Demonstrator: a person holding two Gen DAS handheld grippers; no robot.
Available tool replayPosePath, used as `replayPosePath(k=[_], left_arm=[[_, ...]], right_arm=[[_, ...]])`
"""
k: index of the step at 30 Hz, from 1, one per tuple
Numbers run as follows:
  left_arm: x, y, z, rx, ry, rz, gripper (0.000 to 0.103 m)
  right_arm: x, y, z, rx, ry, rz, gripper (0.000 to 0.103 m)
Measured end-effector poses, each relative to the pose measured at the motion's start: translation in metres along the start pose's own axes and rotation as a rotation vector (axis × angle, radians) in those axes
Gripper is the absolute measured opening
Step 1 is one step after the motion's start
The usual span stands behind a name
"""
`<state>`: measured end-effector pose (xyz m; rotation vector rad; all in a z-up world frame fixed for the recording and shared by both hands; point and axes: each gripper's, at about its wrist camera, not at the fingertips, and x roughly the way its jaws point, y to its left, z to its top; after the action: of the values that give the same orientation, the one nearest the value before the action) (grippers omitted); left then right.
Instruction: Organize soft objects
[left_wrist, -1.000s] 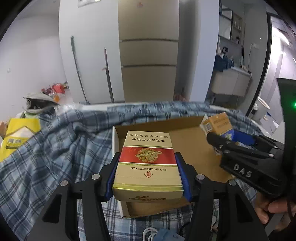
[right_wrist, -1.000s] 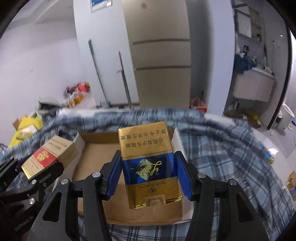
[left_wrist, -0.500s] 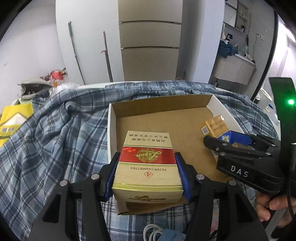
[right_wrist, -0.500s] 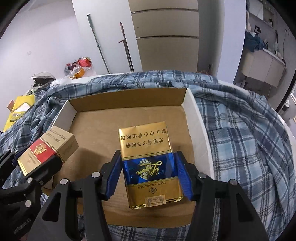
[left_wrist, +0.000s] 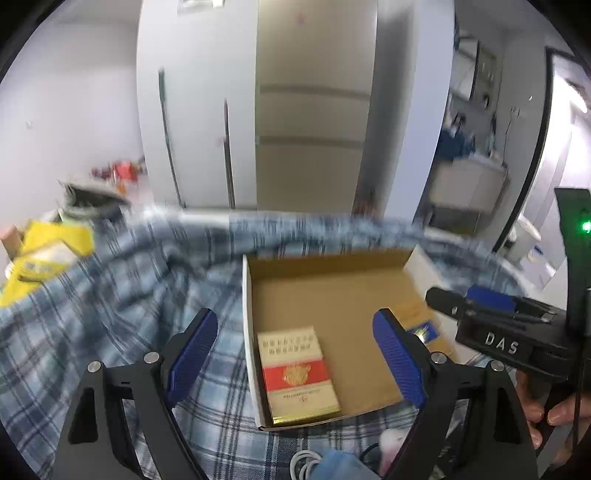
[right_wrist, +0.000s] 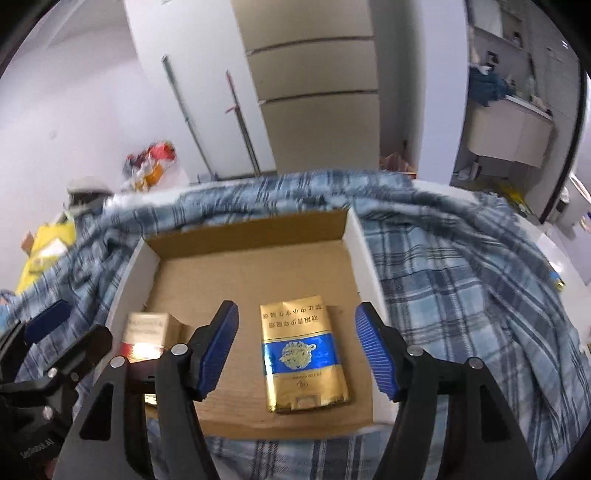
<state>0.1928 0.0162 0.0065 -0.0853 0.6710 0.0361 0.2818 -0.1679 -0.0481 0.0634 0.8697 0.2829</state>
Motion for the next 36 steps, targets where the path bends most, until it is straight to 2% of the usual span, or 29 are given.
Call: replayPosePath(k=[5,10,13,15,19,21,23,24,26,28,36], left_arm=[[-0.07,-0.021,0.011,0.089,-0.146,0.022,0.088],[-0.14,-0.031,0.005,0.081,-0.301,-0.037,0.089],[-0.173,-0.037,-0.007,0.124,-0.383,-0.038,0.102],[-0.191,-0.04,-0.019,0.14,-0.448,-0.021,0.103],[-0.204,-0.036,-0.036,0.126,-0.465,-0.085,0.103],[-0.206,-0.031,-0.047,0.098,-0.483,-0.113,0.103],[-0.206,-0.023,-0.059,0.045,-0.533,-0.139,0.103],[-0.203,-0.02,-0.067,0.023,-0.569,-0.135,0.103],[-0.196,-0.021,-0.076,0.059,-0.588,-0.061,0.103],[-0.189,-0.021,-0.083,0.083,-0.594,-0.023,0.103],[-0.166,-0.017,-0.111,0.127,-0.598,-0.037,0.103]], right_arm=[[-0.067,0.008,0.011,-0.024,-0.146,0.003,0.067],[-0.138,0.016,0.006,-0.065,-0.299,-0.012,0.068],[-0.174,0.019,-0.005,-0.077,-0.398,-0.047,0.068],[-0.194,0.018,-0.014,-0.075,-0.474,-0.095,0.068],[-0.216,0.014,-0.035,-0.101,-0.524,-0.069,0.069],[-0.222,0.013,-0.049,-0.117,-0.551,-0.07,0.077],[-0.225,0.016,-0.065,-0.146,-0.602,-0.156,0.103],[-0.225,0.017,-0.073,-0.162,-0.626,-0.184,0.103],[-0.223,0.016,-0.084,-0.177,-0.646,-0.202,0.103],[-0.222,0.014,-0.094,-0.17,-0.676,-0.171,0.103],[-0.195,0.005,-0.123,-0.126,-0.728,-0.032,0.103]])
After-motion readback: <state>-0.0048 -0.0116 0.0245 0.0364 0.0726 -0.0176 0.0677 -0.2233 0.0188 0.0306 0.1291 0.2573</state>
